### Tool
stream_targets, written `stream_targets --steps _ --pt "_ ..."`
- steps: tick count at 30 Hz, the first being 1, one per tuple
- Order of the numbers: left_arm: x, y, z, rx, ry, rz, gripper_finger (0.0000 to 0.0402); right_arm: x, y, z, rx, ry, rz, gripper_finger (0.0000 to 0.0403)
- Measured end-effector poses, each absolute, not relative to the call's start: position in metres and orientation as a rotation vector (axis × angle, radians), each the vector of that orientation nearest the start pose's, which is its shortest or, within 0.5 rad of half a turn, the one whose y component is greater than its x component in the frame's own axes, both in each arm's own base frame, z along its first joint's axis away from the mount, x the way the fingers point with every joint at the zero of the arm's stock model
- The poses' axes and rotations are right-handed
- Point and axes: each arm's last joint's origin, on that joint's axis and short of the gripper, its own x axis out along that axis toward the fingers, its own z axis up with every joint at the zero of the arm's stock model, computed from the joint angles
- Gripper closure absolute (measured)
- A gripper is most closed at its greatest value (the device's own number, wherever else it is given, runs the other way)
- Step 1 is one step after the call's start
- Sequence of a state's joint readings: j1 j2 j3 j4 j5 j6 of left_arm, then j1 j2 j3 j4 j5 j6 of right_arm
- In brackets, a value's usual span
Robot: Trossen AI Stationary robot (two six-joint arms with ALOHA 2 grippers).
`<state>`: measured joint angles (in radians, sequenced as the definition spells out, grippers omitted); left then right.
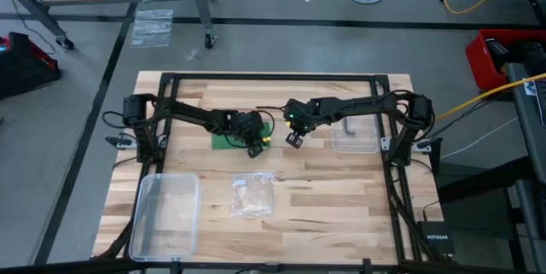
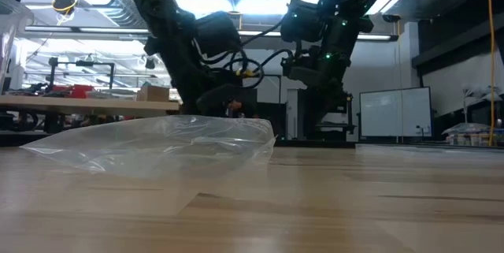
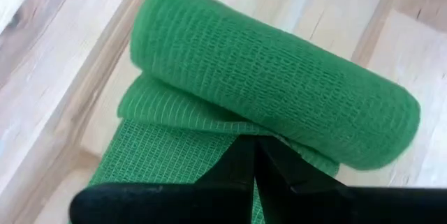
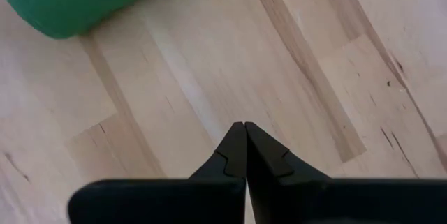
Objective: Roll bandage
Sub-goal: Roll the bandage
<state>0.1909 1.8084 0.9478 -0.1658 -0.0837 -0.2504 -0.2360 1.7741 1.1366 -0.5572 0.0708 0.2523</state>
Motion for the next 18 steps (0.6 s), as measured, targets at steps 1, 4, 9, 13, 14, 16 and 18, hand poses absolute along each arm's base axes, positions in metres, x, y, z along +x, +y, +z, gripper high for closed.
stream_targets --steps 1,4,9,13,14,16,18 --pt "0.334 0.067 0.131 -0.282 0.99 0.369 0.0402 0.331 -0.082 0.176 0.318 1.151 -0.42 0.0403" --pt "0.344 0.067 0.129 -0.29 0.986 0.341 0.0402 0.33 -0.082 0.179 0.312 1.145 -0.428 0.0403" --pt "0.366 0.068 0.124 -0.256 0.956 0.296 0.0402 0.325 -0.082 0.188 0.284 1.139 -0.462 0.0403" --pt "0.384 0.072 0.125 -0.233 0.929 0.273 0.0402 0.32 -0.081 0.196 0.267 1.138 -0.456 0.0403" --pt "0.388 0.073 0.125 -0.223 0.928 0.268 0.0401 0.319 -0.081 0.199 0.262 1.133 -0.462 0.0403" --pt "0.396 0.075 0.127 -0.202 0.912 0.258 0.0402 0.316 -0.081 0.203 0.246 1.135 -0.483 0.0403" --pt "0.404 0.076 0.128 -0.182 0.906 0.248 0.0401 0.312 -0.081 0.207 0.232 1.143 -0.506 0.0403"
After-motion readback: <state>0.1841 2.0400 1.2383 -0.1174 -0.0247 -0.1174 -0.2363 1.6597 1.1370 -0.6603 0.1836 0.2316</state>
